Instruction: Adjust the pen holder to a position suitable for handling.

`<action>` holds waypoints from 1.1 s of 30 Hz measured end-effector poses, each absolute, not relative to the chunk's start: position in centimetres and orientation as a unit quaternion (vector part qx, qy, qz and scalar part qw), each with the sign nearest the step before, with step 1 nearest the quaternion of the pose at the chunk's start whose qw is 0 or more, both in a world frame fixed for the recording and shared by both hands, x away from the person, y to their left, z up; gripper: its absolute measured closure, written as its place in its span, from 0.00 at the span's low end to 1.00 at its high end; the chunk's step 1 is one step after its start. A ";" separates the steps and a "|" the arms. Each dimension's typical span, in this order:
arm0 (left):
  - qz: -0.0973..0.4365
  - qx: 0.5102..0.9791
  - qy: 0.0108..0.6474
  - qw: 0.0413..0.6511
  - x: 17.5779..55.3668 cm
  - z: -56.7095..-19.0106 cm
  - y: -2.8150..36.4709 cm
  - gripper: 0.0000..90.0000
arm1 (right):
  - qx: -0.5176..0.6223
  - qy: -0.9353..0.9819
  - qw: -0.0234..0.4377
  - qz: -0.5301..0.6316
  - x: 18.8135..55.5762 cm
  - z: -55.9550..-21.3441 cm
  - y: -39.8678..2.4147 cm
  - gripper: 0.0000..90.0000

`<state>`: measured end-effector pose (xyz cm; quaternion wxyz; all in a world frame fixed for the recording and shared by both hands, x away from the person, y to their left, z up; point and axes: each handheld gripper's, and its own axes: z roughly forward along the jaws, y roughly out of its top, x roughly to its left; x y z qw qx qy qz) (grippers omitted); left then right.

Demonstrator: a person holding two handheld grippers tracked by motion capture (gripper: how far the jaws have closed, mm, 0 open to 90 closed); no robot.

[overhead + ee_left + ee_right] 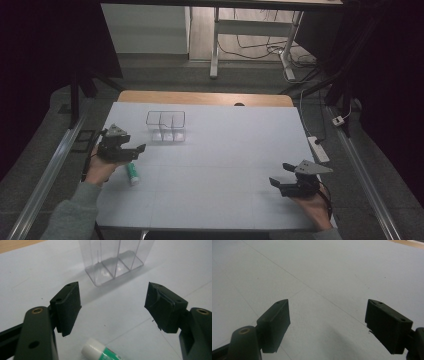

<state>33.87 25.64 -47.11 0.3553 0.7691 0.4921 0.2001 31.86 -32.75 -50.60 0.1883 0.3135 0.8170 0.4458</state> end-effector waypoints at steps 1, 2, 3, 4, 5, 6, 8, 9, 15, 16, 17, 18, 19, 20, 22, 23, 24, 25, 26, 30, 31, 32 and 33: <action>0.202 0.769 0.493 0.353 34.0 -47.0 25.7 0.32 | 0.314 0.817 0.188 0.446 31.8 -50.6 -32.8 0.21; 0.202 0.769 0.494 0.352 34.3 -47.0 25.7 0.32 | 0.314 0.818 0.189 0.444 31.8 -50.6 -32.8 0.21; 0.202 0.768 0.496 0.351 34.5 -46.9 25.7 0.32 | 0.314 0.817 0.188 0.446 31.8 -50.6 -32.8 0.21; 0.200 0.768 0.498 0.349 34.8 -46.9 25.8 0.32 | 0.314 0.816 0.188 0.447 31.8 -50.6 -32.7 0.21; 0.198 0.767 0.501 0.348 35.1 -46.9 26.0 0.32 | 0.314 0.816 0.189 0.447 31.8 -50.6 -32.7 0.22; 0.197 0.766 0.504 0.347 35.4 -46.9 26.0 0.32 | 0.314 0.816 0.188 0.447 31.8 -50.6 -32.7 0.22; 0.196 0.765 0.508 0.343 35.8 -47.0 26.2 0.32 | 0.313 0.817 0.189 0.446 31.8 -50.6 -32.7 0.22; 0.193 0.763 0.511 0.344 36.1 -47.0 26.3 0.32 | 0.313 0.817 0.189 0.446 31.8 -50.6 -32.7 0.22; 0.194 0.761 0.516 0.342 37.4 -47.0 26.4 0.34 | 0.314 0.818 0.191 0.442 31.9 -50.7 -32.7 0.22; 0.197 0.761 0.517 0.339 37.6 -47.1 26.5 0.35 | 0.313 0.820 0.187 0.442 31.9 -50.7 -32.7 0.22; 0.200 0.761 0.519 0.335 37.9 -47.2 26.4 0.37 | 0.314 0.818 0.185 0.444 31.9 -50.7 -32.7 0.22; 0.202 0.761 0.520 0.331 38.2 -47.3 26.5 0.39 | 0.314 0.819 0.185 0.443 31.9 -50.7 -32.7 0.22; 0.203 0.761 0.521 0.328 38.5 -47.5 26.5 0.40 | 0.314 0.819 0.185 0.444 31.9 -50.7 -32.7 0.22; 0.203 0.762 0.521 0.326 38.7 -47.5 26.5 0.43 | 0.313 0.819 0.185 0.444 31.9 -50.7 -32.7 0.22; 0.200 0.761 0.525 0.326 39.3 -47.7 26.5 0.46 | 0.313 0.820 0.185 0.442 31.9 -50.7 -32.7 0.22; 0.199 0.761 0.525 0.325 39.5 -47.8 26.5 0.48 | 0.314 0.818 0.185 0.445 31.9 -50.7 -32.7 0.22; 0.200 0.761 0.525 0.323 39.8 -47.9 26.5 0.49 | 0.314 0.818 0.185 0.445 31.9 -50.7 -32.7 0.22; 0.200 0.761 0.527 0.321 40.1 -47.9 26.5 0.51 | 0.314 0.818 0.185 0.445 31.9 -50.8 -32.7 0.22; 0.200 0.761 0.528 0.319 40.3 -48.0 26.6 0.52 | 0.314 0.819 0.184 0.445 32.0 -50.8 -32.7 0.22; 0.195 0.760 0.534 0.314 41.6 -48.4 26.7 0.57 | 0.314 0.820 0.181 0.443 32.0 -50.8 -32.7 0.22; 0.195 0.761 0.534 0.314 41.7 -48.5 26.7 0.59 | 0.315 0.820 0.181 0.443 32.0 -50.8 -32.8 0.22; 0.193 0.762 0.533 0.313 42.0 -48.7 26.7 0.61 | 0.315 0.820 0.182 0.442 32.0 -50.8 -32.8 0.22; 0.190 0.762 0.533 0.315 42.2 -48.8 26.7 0.64 | 0.315 0.820 0.182 0.442 32.0 -50.8 -32.8 0.22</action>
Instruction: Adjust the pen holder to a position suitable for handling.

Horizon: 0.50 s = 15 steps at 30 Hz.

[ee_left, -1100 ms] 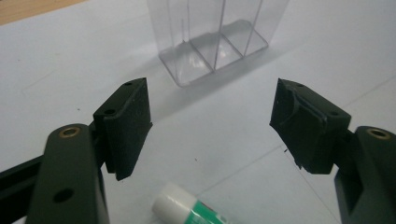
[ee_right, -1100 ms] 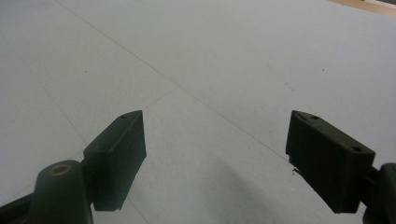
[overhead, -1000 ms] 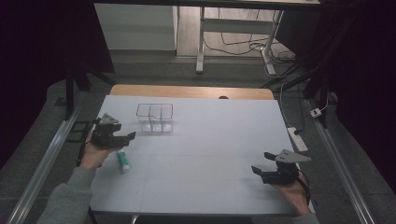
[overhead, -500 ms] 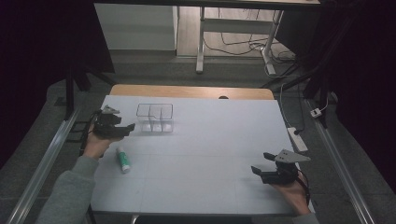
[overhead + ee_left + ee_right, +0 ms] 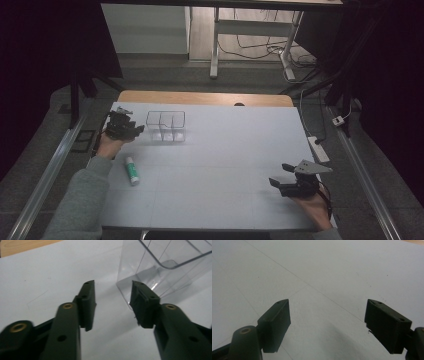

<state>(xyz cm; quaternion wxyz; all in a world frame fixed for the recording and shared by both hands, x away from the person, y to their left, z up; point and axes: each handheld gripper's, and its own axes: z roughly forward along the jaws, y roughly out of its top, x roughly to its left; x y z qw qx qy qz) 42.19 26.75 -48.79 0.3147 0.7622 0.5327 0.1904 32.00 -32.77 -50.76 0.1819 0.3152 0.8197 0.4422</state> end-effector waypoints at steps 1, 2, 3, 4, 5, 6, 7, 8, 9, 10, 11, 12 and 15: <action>0.190 0.764 0.531 0.314 42.4 -48.9 26.8 0.67 | 0.316 0.820 0.181 0.442 32.0 -50.8 -32.8 0.22; 0.190 0.765 0.530 0.313 42.6 -49.1 26.7 0.70 | 0.315 0.820 0.182 0.442 32.0 -50.8 -32.8 0.22; 0.190 0.767 0.526 0.315 42.7 -49.2 26.7 0.74 | 0.314 0.819 0.182 0.445 32.0 -50.8 -32.7 0.23; 0.189 0.768 0.523 0.317 42.9 -49.3 26.7 0.77 | 0.312 0.819 0.182 0.445 32.0 -50.8 -32.7 0.23; 0.188 0.769 0.523 0.316 43.0 -49.4 26.7 0.82 | 0.312 0.820 0.183 0.444 32.0 -50.8 -32.7 0.23; 0.186 0.771 0.521 0.316 43.1 -49.5 26.7 0.85 | 0.312 0.821 0.183 0.441 32.0 -50.8 -32.7 0.23; 0.186 0.772 0.518 0.317 43.1 -49.6 26.8 0.89 | 0.311 0.821 0.180 0.444 32.0 -50.8 -32.7 0.23; 0.188 0.772 0.516 0.319 43.2 -49.7 26.8 0.93 | 0.310 0.821 0.179 0.444 32.0 -50.8 -32.7 0.23; 0.191 0.772 0.516 0.319 43.2 -49.7 26.8 0.97 | 0.311 0.821 0.180 0.444 32.1 -50.8 -32.7 0.23; 0.191 0.770 0.517 0.323 43.3 -49.7 26.8 0.99 | 0.311 0.820 0.180 0.446 32.1 -50.8 -32.7 0.23; 0.190 0.770 0.516 0.325 43.3 -49.7 26.8 0.99 | 0.312 0.820 0.181 0.445 32.0 -50.8 -32.8 0.23; 0.188 0.772 0.514 0.325 43.4 -49.7 26.8 0.99 | 0.312 0.820 0.181 0.444 32.0 -50.7 -32.8 0.23; 0.187 0.771 0.514 0.326 43.8 -50.0 26.9 0.99 | 0.312 0.820 0.182 0.444 32.0 -50.8 -32.7 0.23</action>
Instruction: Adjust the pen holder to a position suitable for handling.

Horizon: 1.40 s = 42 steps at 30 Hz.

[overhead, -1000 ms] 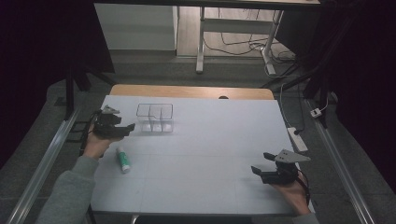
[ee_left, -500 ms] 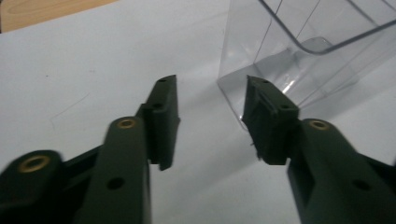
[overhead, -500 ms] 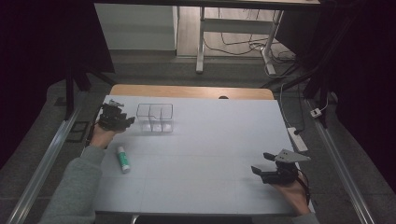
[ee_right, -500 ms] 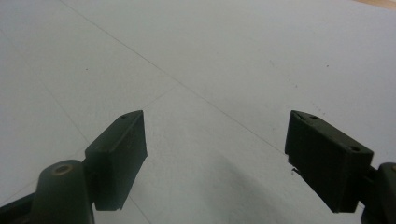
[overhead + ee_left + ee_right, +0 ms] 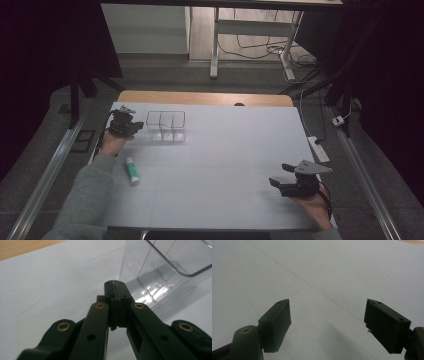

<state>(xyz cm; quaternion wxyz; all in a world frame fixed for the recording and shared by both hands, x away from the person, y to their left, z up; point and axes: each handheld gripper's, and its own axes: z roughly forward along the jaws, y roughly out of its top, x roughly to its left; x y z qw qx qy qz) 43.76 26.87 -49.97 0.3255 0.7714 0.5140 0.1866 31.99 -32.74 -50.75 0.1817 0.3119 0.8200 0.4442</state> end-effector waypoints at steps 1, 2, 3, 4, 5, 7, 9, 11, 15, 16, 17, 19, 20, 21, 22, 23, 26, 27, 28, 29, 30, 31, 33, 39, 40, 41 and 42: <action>0.185 0.771 0.515 0.325 43.9 -50.1 26.9 0.99 | 0.312 0.821 0.181 0.443 32.0 -50.8 -32.7 0.23; 0.182 0.771 0.516 0.325 44.0 -50.2 26.9 0.99 | 0.311 0.822 0.181 0.441 32.0 -50.8 -32.7 0.23; 0.180 0.772 0.516 0.325 44.2 -50.3 26.8 0.99 | 0.312 0.823 0.182 0.439 32.0 -50.8 -32.7 0.23; 0.180 0.772 0.517 0.325 44.3 -50.4 26.8 0.99 | 0.311 0.823 0.182 0.439 32.0 -50.8 -32.7 0.23; 0.179 0.772 0.516 0.325 44.4 -50.5 26.7 0.99 | 0.312 0.822 0.182 0.441 32.0 -50.8 -32.7 0.23; 0.178 0.772 0.517 0.324 44.7 -50.7 26.6 0.99 | 0.312 0.820 0.182 0.444 32.0 -50.8 -32.7 0.23; 0.176 0.772 0.518 0.325 44.9 -50.7 26.5 0.99 | 0.312 0.821 0.181 0.443 32.0 -50.8 -32.7 0.23; 0.175 0.773 0.517 0.324 45.1 -50.8 26.3 0.99 | 0.312 0.822 0.180 0.441 32.0 -50.9 -32.7 0.23; 0.171 0.775 0.516 0.323 45.3 -50.9 26.0 0.99 | 0.312 0.822 0.181 0.441 32.0 -50.8 -32.7 0.23; 0.170 0.775 0.515 0.323 45.4 -50.9 25.9 0.99 | 0.312 0.821 0.180 0.442 32.0 -50.8 -32.8 0.23; 0.170 0.776 0.515 0.323 45.4 -50.9 25.8 0.99 | 0.312 0.822 0.180 0.442 32.0 -50.8 -32.8 0.23; 0.168 0.778 0.513 0.322 45.5 -51.0 25.6 0.99 | 0.312 0.823 0.180 0.440 32.0 -50.8 -32.8 0.23; 0.167 0.779 0.511 0.322 45.5 -51.1 25.5 0.99 | 0.312 0.823 0.179 0.440 32.0 -50.9 -32.7 0.23; 0.167 0.779 0.511 0.322 45.5 -51.1 25.5 0.99 | 0.311 0.823 0.179 0.441 32.0 -50.9 -32.7 0.23; 0.165 0.776 0.517 0.321 45.7 -51.1 25.5 0.99 | 0.311 0.823 0.180 0.440 32.0 -50.9 -32.7 0.23; 0.163 0.776 0.517 0.322 45.7 -51.2 25.5 0.99 | 0.311 0.823 0.178 0.441 32.0 -50.9 -32.7 0.23; 0.161 0.777 0.518 0.320 45.8 -51.4 25.5 0.99 | 0.309 0.822 0.179 0.444 31.9 -50.9 -32.7 0.23; 0.160 0.776 0.519 0.320 45.8 -51.4 25.5 0.99 | 0.308 0.822 0.179 0.443 31.9 -50.9 -32.7 0.23; 0.161 0.777 0.518 0.320 45.8 -51.4 25.5 0.99 | 0.308 0.823 0.177 0.444 31.9 -50.9 -32.7 0.23; 0.161 0.777 0.518 0.319 45.8 -51.3 25.5 0.99 | 0.309 0.824 0.177 0.442 31.9 -50.9 -32.7 0.23; 0.161 0.777 0.518 0.319 45.8 -51.3 25.5 0.99 | 0.309 0.824 0.177 0.441 32.0 -50.9 -32.7 0.22; 0.161 0.777 0.518 0.319 45.9 -51.3 25.5 0.99 | 0.309 0.824 0.177 0.441 32.0 -50.9 -32.7 0.22; 0.160 0.777 0.518 0.322 45.9 -51.2 25.5 0.99 | 0.310 0.823 0.177 0.442 32.0 -50.9 -32.7 0.23; 0.157 0.782 0.510 0.322 46.0 -51.1 24.8 0.99 | 0.311 0.825 0.177 0.438 32.0 -50.9 -32.7 0.22; 0.155 0.783 0.509 0.323 46.0 -51.1 24.6 0.99 | 0.311 0.825 0.177 0.438 32.0 -50.9 -32.7 0.22; 0.152 0.784 0.507 0.323 46.0 -51.2 24.4 0.99 | 0.311 0.825 0.177 0.438 32.0 -50.9 -32.7 0.22; 0.151 0.786 0.506 0.323 46.1 -51.2 24.2 0.99 | 0.311 0.824 0.177 0.440 32.0 -50.9 -32.7 0.22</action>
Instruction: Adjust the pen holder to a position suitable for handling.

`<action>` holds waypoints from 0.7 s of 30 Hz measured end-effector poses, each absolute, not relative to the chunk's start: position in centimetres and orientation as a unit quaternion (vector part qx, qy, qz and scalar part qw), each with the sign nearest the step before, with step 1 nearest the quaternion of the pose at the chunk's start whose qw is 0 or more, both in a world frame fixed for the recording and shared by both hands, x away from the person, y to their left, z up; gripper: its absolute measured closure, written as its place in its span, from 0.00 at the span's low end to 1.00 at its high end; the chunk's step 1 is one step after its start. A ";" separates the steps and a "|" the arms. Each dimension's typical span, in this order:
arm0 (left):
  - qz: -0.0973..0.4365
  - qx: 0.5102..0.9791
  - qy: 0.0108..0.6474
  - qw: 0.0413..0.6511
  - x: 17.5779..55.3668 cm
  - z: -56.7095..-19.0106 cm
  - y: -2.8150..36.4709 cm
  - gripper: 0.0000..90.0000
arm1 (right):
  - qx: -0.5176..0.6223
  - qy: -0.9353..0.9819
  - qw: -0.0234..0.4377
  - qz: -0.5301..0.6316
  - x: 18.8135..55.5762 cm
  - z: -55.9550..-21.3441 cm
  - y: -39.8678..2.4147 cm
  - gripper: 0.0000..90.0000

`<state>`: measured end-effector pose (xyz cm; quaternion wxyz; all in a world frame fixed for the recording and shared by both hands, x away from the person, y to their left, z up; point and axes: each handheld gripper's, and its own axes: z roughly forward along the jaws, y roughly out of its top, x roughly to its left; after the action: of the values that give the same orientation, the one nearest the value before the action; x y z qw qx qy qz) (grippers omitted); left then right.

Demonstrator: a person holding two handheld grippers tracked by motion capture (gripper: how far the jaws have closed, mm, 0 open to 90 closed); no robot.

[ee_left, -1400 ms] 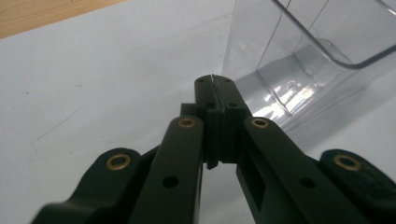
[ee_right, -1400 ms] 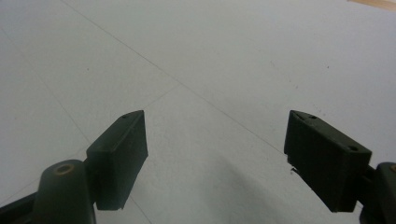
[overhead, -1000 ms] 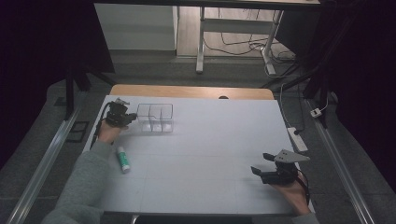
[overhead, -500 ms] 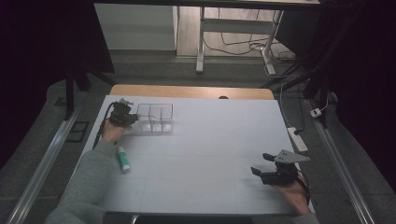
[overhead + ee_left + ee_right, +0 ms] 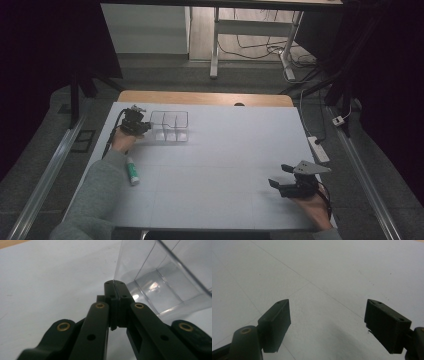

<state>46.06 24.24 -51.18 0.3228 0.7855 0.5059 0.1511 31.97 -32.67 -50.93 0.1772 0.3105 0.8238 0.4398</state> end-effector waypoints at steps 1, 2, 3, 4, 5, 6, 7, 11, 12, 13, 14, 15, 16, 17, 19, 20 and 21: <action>0.150 0.787 0.504 0.322 46.1 -51.2 24.1 0.99 | 0.311 0.823 0.177 0.441 32.0 -50.9 -32.7 0.22; 0.149 0.788 0.503 0.322 46.0 -51.2 23.9 0.99 | 0.311 0.823 0.177 0.441 32.0 -50.9 -32.7 0.22; 0.148 0.791 0.500 0.321 46.0 -51.2 23.7 0.99 | 0.311 0.823 0.177 0.441 32.0 -50.9 -32.7 0.22; 0.147 0.791 0.499 0.321 46.0 -51.2 23.6 0.99 | 0.310 0.823 0.177 0.441 32.0 -50.9 -32.7 0.22; 0.147 0.793 0.497 0.321 46.0 -51.1 23.5 0.99 | 0.310 0.824 0.176 0.440 32.0 -50.9 -32.7 0.22; 0.146 0.794 0.495 0.320 46.0 -51.1 23.3 0.99 | 0.310 0.823 0.177 0.442 32.0 -50.9 -32.7 0.22; 0.145 0.795 0.494 0.321 46.0 -51.0 23.1 0.99 | 0.310 0.823 0.177 0.442 32.0 -50.9 -32.7 0.22; 0.143 0.800 0.485 0.324 46.0 -50.9 22.6 0.99 | 0.310 0.823 0.177 0.442 32.0 -50.9 -32.7 0.22; 0.143 0.801 0.483 0.325 46.0 -50.9 22.5 0.99 | 0.310 0.823 0.177 0.442 32.0 -50.9 -32.7 0.22; 0.141 0.802 0.479 0.326 45.9 -50.8 22.4 0.99 | 0.310 0.823 0.177 0.442 32.0 -50.9 -32.7 0.22; 0.141 0.803 0.478 0.327 45.9 -50.8 22.3 0.99 | 0.310 0.824 0.176 0.441 32.0 -50.9 -32.7 0.22; 0.140 0.805 0.475 0.327 45.9 -50.8 22.2 0.99 | 0.310 0.825 0.175 0.440 32.0 -50.9 -32.7 0.22; 0.140 0.805 0.473 0.329 45.9 -50.8 22.2 0.99 | 0.310 0.823 0.175 0.442 32.0 -51.0 -32.7 0.22; 0.139 0.805 0.473 0.330 45.8 -50.8 22.1 0.99 | 0.310 0.824 0.175 0.441 32.0 -51.0 -32.7 0.22; 0.138 0.807 0.470 0.330 45.8 -50.7 22.0 0.99 | 0.309 0.826 0.175 0.438 32.0 -51.0 -32.7 0.22; 0.138 0.807 0.469 0.332 45.8 -50.7 21.9 0.99 | 0.309 0.826 0.175 0.437 32.0 -51.0 -32.7 0.22; 0.138 0.808 0.468 0.332 45.7 -50.7 21.9 0.99 | 0.309 0.826 0.175 0.437 32.0 -51.0 -32.7 0.22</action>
<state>45.75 21.87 -50.70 0.3320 0.8076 0.4675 0.1376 32.02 -32.68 -50.96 0.1749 0.3092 0.8262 0.4372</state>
